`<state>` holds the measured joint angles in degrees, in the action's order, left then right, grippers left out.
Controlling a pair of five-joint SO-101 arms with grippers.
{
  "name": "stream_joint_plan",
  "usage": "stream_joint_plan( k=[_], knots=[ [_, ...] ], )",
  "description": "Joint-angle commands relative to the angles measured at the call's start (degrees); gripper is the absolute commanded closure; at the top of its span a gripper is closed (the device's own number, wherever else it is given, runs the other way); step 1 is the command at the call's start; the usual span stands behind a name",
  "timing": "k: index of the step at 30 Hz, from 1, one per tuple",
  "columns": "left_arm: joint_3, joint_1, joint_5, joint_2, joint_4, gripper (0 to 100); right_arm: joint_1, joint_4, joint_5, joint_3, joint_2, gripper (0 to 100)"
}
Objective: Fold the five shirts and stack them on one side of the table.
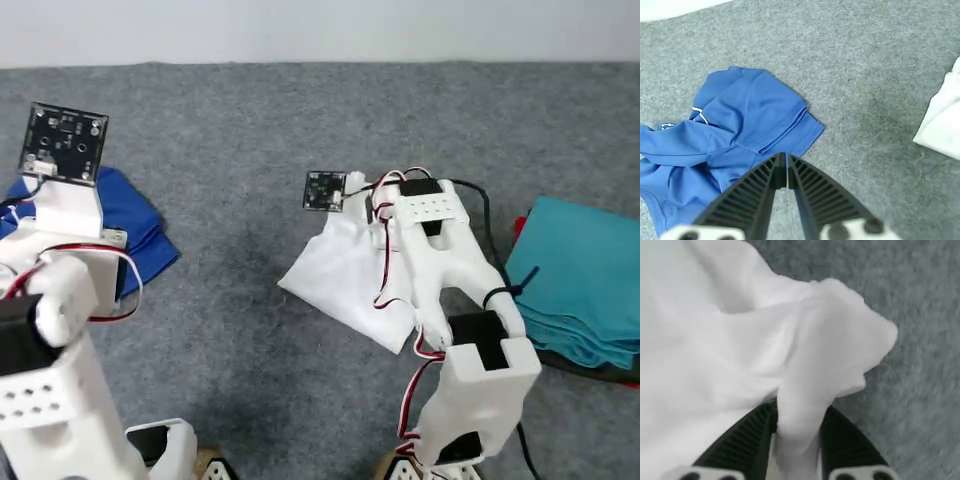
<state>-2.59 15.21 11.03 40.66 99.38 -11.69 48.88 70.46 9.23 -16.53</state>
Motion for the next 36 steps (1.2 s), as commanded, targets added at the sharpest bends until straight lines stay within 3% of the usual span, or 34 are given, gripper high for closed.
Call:
stream_joint_plan(
  k=[1,3,8,14,16,23,30,36],
  knots=[
    [0.13,-0.18,0.18,1.76,1.05,98,-0.22,-0.40,-15.82,-4.04,5.93,71.1],
    [0.13,-0.18,0.26,1.93,1.05,98,-0.04,-0.31,-26.29,-4.04,8.22,66.4],
    [0.48,0.00,0.09,2.20,1.05,98,-0.13,6.02,-45.71,-3.96,14.73,66.2],
    [0.48,-0.18,0.09,2.20,1.05,98,0.40,13.23,-78.15,-3.60,18.33,66.0],
    [0.48,-0.18,0.09,2.20,1.05,98,0.48,15.43,-85.45,-3.60,18.33,66.0],
    [0.48,-0.09,0.00,2.20,1.14,98,-0.57,24.75,-99.78,-3.60,18.15,65.9],
    [0.48,-0.09,0.00,2.20,1.14,98,-0.22,23.78,-106.37,-3.87,13.76,65.3],
    [0.48,0.18,0.00,2.20,1.14,98,-0.31,19.74,-109.45,-3.96,4.88,50.8]
  ],
)
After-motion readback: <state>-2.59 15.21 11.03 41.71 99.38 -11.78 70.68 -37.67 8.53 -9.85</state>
